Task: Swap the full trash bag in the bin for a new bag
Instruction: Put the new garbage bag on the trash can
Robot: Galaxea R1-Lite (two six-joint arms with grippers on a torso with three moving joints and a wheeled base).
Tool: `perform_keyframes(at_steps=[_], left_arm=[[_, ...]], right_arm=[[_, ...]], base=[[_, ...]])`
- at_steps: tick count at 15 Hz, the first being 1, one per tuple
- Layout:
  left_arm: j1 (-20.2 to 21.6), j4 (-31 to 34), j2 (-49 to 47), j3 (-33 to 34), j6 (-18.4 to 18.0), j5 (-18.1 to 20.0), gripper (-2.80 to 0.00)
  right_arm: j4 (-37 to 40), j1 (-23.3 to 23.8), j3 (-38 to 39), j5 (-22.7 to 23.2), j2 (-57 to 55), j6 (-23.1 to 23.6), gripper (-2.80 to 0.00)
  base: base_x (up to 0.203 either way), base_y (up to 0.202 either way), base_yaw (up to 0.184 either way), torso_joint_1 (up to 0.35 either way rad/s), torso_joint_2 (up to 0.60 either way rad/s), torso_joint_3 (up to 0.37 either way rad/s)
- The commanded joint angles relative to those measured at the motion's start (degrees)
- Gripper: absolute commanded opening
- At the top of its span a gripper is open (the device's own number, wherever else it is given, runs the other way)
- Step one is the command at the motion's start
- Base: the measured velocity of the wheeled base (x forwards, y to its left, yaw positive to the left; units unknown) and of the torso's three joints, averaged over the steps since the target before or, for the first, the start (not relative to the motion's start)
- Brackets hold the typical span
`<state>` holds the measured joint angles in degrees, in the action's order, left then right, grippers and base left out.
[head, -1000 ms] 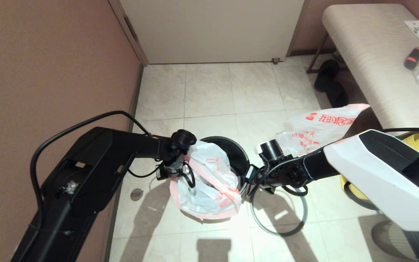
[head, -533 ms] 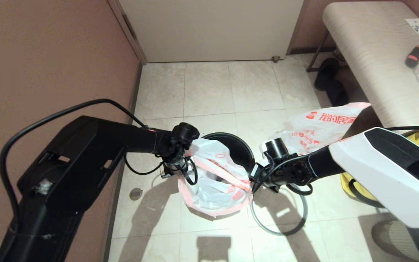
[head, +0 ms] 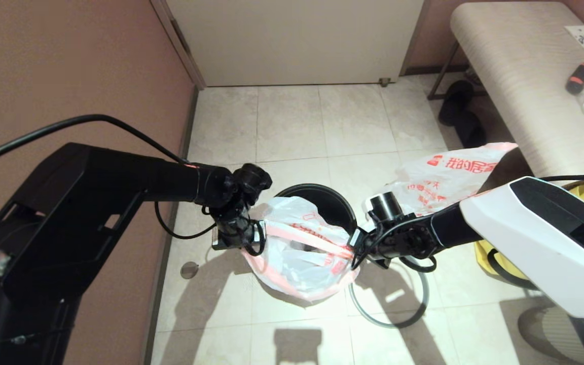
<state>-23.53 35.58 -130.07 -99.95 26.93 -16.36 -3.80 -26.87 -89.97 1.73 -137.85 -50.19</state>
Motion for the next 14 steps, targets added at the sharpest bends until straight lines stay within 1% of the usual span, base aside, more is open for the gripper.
perform_keyframes(at_steps=[1,3,4,6,10,11,12,13,14], left_arm=[[-0.11,0.61,0.27,0.19,0.06,-0.34,-2.80],[-0.36,0.89,0.55,1.51,-0.25,-2.51,-2.80],[-0.50,1.11,0.38,2.05,-0.65,-3.15,0.00],[-0.75,1.97,0.93,2.36,-1.44,-3.15,0.00],[-1.23,2.00,9.59,3.18,-1.15,-1.66,0.00],[-1.83,1.84,12.13,3.13,-0.49,0.71,0.00],[-2.78,1.74,13.18,2.71,1.69,5.60,0.00],[-3.36,1.78,12.33,2.09,3.30,8.54,0.00],[-3.59,1.89,10.07,1.61,3.63,9.33,0.00]], right_arm=[[-0.06,-0.03,-0.03,0.03,-0.22,-0.26,-2.80],[-0.06,-0.03,-0.12,0.00,-0.43,-0.26,-2.80],[-0.06,-0.03,-0.21,0.03,-0.49,-0.26,-2.80],[-0.06,-0.03,-0.21,0.03,-0.49,-0.26,-2.80],[-0.06,-0.03,-0.30,0.03,-0.84,-0.26,-2.80],[-0.06,-0.03,-0.30,0.01,-0.84,-0.26,-2.80],[-0.06,-0.03,-0.30,0.00,-0.87,-0.26,-2.80],[-0.06,-0.03,-0.38,-0.06,-0.93,-0.26,-2.80],[-0.06,0.02,-0.39,-0.07,-1.12,-0.20,-2.80]], base=[[0.000,0.000,0.000,0.000,0.00,0.000],[0.000,0.000,0.000,0.000,0.00,0.000],[0.000,0.000,0.000,0.000,0.00,0.000],[0.000,0.000,0.000,0.000,0.00,0.000],[0.000,0.000,0.000,0.000,0.00,0.000],[0.000,0.000,0.000,0.000,0.00,0.000],[0.000,0.000,0.000,0.000,0.00,0.000],[0.000,0.000,0.000,0.000,0.00,0.000],[0.000,0.000,0.000,0.000,0.00,0.000]])
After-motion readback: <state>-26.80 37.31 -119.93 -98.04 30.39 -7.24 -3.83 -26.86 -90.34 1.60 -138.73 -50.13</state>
